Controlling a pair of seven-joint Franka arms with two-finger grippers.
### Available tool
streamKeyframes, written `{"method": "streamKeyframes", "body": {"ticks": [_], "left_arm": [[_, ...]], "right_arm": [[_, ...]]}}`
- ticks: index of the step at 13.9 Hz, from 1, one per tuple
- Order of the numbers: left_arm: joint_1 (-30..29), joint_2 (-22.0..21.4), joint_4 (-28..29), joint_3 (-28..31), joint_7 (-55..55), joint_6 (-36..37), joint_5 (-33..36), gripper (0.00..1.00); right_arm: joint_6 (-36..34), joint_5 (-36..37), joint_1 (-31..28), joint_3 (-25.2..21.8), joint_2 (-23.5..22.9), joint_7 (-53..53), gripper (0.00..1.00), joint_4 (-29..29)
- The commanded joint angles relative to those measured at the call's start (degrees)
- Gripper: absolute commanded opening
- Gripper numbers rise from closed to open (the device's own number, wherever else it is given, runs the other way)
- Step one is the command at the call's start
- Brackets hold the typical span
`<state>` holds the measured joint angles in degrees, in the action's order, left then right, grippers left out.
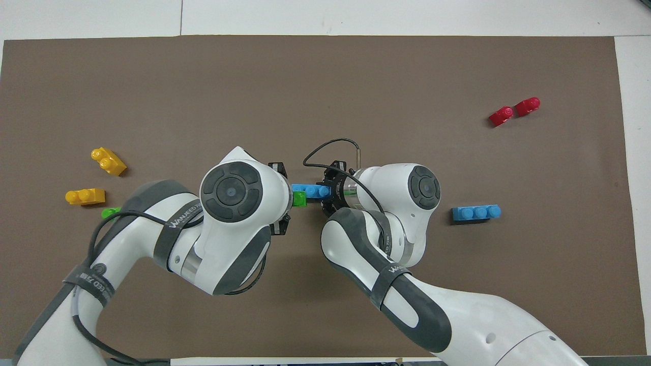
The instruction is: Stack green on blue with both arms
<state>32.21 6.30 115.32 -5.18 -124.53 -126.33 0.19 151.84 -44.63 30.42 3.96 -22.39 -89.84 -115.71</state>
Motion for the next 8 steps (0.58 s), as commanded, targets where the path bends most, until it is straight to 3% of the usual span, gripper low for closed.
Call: {"method": "streamKeyframes", "body": {"ticks": [1,8], "left_arm": [[2.6,1.5,0.5,0.9,-3.2,-2.4,2.2,0.0],[2.7,4.5,0.3,1.0,-7.7,-6.6,6.5,0.0]], "right_arm": [[2.2,-2.0,0.4,0.0,-0.4,2.8,0.0,-1.7],[2.3,-2.0,0.4,0.0,-0.4,3.2,0.0,-1.8]]}}
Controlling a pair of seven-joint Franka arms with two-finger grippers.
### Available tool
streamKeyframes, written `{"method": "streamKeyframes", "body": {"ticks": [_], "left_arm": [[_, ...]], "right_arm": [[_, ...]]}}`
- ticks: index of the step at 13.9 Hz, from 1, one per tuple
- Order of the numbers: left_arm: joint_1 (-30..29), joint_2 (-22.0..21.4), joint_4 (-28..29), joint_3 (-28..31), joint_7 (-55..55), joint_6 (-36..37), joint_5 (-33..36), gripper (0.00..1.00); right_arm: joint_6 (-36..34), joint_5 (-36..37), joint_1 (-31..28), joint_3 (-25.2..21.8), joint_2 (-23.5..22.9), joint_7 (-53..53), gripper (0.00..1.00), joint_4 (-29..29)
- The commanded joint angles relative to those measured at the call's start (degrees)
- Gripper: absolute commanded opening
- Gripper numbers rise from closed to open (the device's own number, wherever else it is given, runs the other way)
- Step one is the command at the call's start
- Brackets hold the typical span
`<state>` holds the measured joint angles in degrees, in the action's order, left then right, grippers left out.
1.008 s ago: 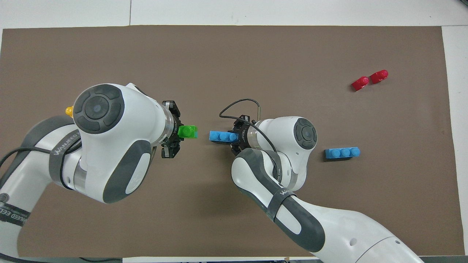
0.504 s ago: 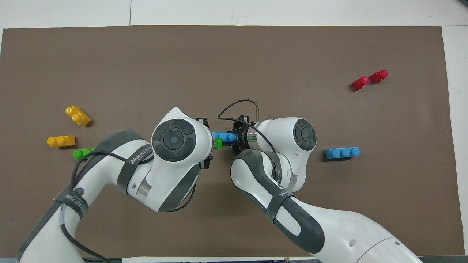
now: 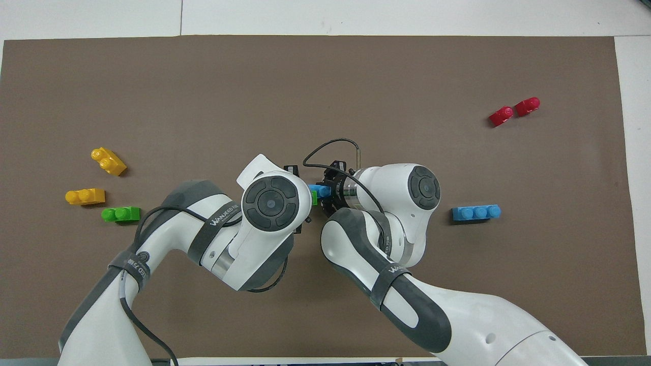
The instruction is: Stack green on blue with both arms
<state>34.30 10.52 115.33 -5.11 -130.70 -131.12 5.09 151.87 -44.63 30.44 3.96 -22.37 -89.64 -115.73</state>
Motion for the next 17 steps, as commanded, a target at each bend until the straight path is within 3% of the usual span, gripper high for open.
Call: {"method": "streamKeyframes", "body": {"ticks": [1,17], "left_arm": [[0.4,0.5,0.4,0.9,-1.6,-2.2,1.9,0.0],[0.4,5.3,0.4,1.1,-2.8,-6.2,3.6,0.0]], "right_arm": [[2.3,-2.0,0.4,0.0,-0.4,3.1,0.0,-1.8],[2.5,-2.0,0.3,0.0,-0.2,5.4,0.0,-2.7]]}}
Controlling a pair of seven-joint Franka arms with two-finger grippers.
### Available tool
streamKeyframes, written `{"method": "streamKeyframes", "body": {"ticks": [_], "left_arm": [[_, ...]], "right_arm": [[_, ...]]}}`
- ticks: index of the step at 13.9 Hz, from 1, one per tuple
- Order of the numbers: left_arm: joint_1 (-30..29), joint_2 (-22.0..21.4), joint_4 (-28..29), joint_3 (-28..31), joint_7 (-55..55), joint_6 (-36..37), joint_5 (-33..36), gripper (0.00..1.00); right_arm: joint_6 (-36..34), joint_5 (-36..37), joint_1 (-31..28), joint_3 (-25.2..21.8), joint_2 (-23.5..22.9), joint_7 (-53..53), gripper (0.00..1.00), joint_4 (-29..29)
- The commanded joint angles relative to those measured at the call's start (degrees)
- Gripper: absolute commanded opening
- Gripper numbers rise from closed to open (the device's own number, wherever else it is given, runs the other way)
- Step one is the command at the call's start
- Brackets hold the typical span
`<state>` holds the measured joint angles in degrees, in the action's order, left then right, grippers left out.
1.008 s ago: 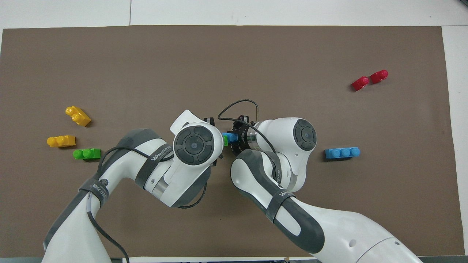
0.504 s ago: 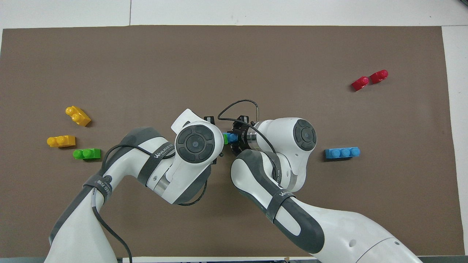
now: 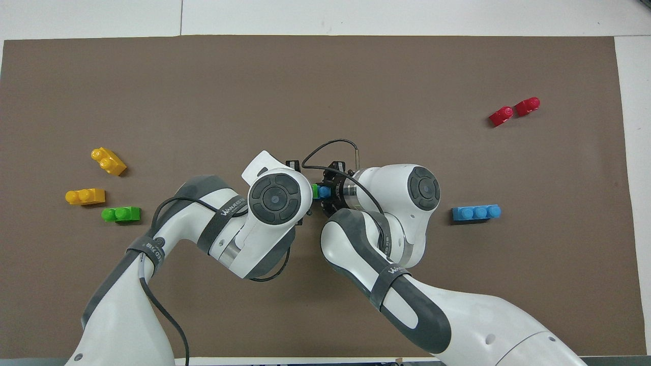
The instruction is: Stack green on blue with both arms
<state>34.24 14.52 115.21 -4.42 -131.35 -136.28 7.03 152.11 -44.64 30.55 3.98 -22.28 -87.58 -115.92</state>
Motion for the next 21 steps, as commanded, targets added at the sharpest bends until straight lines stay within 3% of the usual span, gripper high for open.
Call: {"method": "streamKeyframes", "body": {"ticks": [1,2,3,4,5,6,7,9,10,16,21], "left_arm": [[0.5,1.3,0.5,0.5,-2.2,-1.0,1.7,0.0],[0.4,1.3,0.5,0.5,-2.0,-1.0,1.8,0.0],[0.2,1.3,0.4,0.5,-1.6,-0.9,2.3,0.09],[0.2,1.2,0.1,0.5,-1.4,-0.4,2.5,0.86],[0.3,0.7,0.0,0.5,-0.7,-0.1,2.5,1.0],[0.1,0.1,-0.1,0.5,0.5,0.7,2.5,1.0],[-0.3,-1.1,-0.4,0.6,0.7,2.6,2.5,1.0],[-1.0,-3.4,-0.4,0.5,2.4,5.3,2.5,1.0],[-1.5,-4.4,-0.5,0.5,3.1,7.2,2.5,1.0],[-6.2,-11.4,-1.4,0.3,16.2,16.5,1.2,1.0],[-12.3,-15.9,-2.6,0.8,30.1,19.5,-0.5,1.0]], "right_arm": [[2.2,-2.0,0.2,0.0,-0.3,3.6,0.0,-2.6],[2.2,-2.0,0.2,-0.1,-0.3,3.5,0.0,-2.6],[2.2,-2.0,0.2,0.0,-0.3,3.5,0.0,-2.6],[2.2,-2.0,0.2,0.0,-0.3,3.5,0.0,-2.6],[2.2,-2.0,0.2,0.0,-0.3,3.5,0.0,-2.6],[2.2,-2.0,0.2,0.0,-0.3,3.3,0.15,-2.6],[2.0,-2.0,0.2,0.0,-0.3,3.0,0.53,-2.6],[2.0,-2.0,0.2,0.0,-0.3,2.9,0.94,-2.6],[2.1,-2.0,0.2,0.0,-0.3,3.0,0.99,-2.5],[1.3,-2.0,-1.2,-0.2,0.0,4.4,0.99,-2.5],[-6.0,-1.9,-8.2,-0.4,1.9,8.3,1.0,-2.5]]}}
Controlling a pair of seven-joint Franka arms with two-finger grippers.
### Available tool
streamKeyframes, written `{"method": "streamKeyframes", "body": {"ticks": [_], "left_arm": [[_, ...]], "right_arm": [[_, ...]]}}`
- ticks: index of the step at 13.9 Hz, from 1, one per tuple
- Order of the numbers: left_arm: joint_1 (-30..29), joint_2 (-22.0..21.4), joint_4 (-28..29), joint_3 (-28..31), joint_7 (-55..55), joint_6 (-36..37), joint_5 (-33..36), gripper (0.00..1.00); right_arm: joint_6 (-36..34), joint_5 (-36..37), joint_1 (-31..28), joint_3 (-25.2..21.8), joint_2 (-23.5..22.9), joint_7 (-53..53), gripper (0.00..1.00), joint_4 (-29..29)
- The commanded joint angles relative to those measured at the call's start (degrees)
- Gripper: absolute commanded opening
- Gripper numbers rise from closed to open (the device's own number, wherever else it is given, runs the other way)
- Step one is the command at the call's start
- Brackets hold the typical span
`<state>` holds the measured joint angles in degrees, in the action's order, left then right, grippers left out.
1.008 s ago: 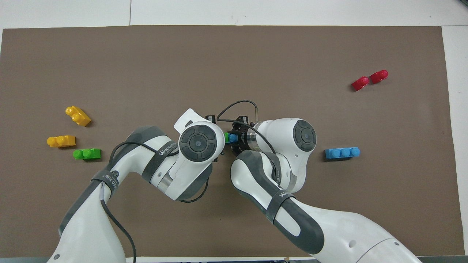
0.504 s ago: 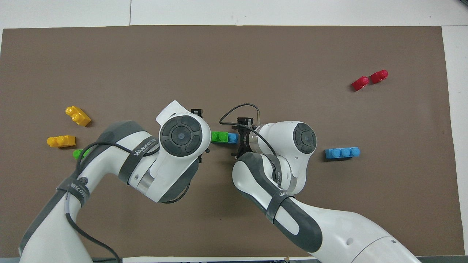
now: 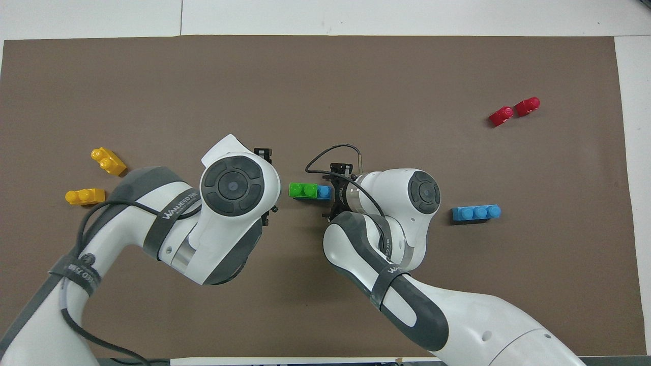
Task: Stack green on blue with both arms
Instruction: 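Open both grippers and release the joined bricks onto the table center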
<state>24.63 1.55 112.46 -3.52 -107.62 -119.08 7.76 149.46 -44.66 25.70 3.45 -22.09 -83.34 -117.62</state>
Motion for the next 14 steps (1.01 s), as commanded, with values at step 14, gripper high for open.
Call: {"method": "streamKeyframes", "body": {"ticks": [14], "left_arm": [[-23.0,-7.6,-5.7,0.4,79.3,17.0,-7.1,1.0]], "right_arm": [[-29.7,25.8,-25.2,-0.1,18.1,44.7,1.0,5.0]]}}
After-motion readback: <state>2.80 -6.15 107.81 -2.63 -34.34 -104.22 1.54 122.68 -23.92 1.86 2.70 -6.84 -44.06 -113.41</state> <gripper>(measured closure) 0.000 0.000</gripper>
